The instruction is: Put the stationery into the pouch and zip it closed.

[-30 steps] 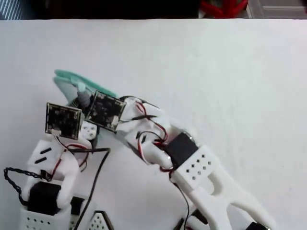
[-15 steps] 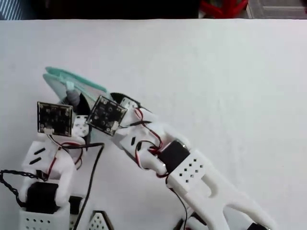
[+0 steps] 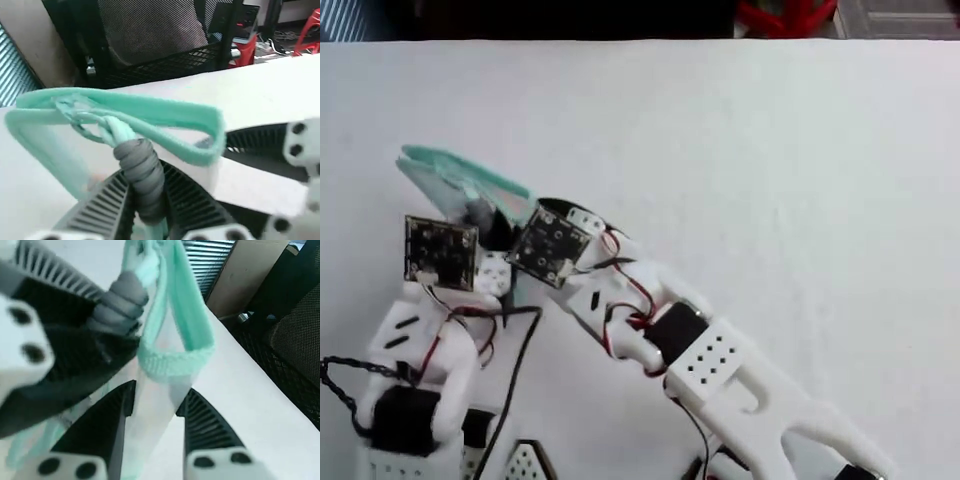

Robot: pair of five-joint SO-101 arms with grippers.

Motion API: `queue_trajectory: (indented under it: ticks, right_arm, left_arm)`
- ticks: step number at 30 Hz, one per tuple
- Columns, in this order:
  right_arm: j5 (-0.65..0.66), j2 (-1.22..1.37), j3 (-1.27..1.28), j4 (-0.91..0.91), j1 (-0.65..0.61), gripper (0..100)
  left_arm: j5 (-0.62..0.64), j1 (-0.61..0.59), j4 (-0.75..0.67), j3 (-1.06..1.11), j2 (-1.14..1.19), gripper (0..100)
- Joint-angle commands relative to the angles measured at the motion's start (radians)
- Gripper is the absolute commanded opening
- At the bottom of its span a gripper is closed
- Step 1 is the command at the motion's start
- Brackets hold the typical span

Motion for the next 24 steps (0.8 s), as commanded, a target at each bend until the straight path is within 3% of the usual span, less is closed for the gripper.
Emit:
queue_trajectory:
  ticks: [1,4,11,18,24]
  right_arm:
    - [-0.026,0.041,0.005,-0.136,0.021,2.2]
    - [-0.048,0.084,-0.002,-0.179,0.024,2.2]
    - [-0.046,0.137,-0.035,-0.189,-0.007,2.2]
    - [-0.049,0.094,-0.032,-0.188,-0.021,2.2]
    - [-0.049,-0.104,-0.040,-0.102,-0.058,2.2]
  left_arm:
    - [-0.028,0.173,0.176,-0.087,-0.168,2]
    - [-0.048,0.255,0.224,-0.100,-0.305,2]
    - [-0.091,0.259,0.132,0.017,-0.171,2]
    - [-0.091,0.150,0.055,0.028,-0.160,2]
    - [-0.095,0.085,0.018,0.043,-0.160,2]
